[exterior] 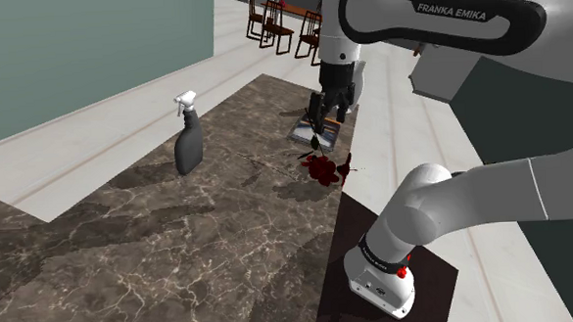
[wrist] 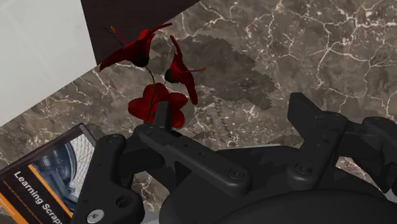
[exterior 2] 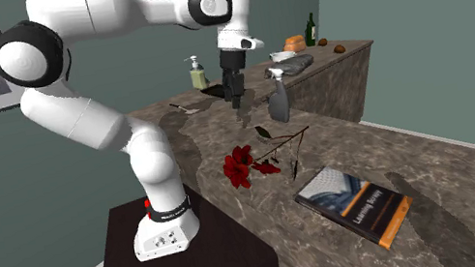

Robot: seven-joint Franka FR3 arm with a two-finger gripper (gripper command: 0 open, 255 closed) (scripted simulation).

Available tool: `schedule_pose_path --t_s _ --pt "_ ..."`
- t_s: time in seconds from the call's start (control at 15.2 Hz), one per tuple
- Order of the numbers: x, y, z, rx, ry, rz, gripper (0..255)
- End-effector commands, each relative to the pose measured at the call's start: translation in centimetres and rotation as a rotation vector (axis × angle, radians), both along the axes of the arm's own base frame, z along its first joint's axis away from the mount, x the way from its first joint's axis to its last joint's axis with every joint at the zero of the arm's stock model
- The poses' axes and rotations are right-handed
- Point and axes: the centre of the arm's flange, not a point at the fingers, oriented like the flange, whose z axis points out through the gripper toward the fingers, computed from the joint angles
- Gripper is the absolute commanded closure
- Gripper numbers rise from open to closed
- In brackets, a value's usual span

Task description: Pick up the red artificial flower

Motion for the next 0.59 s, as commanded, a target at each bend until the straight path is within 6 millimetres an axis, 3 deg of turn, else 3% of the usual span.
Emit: schedule_pose_path --t_s 0.0,0.53 --pt "0.0 0.0 0.0 0.0 0.0 0.0 0" --pt "4.2 -7.7 -4.9 -0.022 -0.075 -0.145 0"
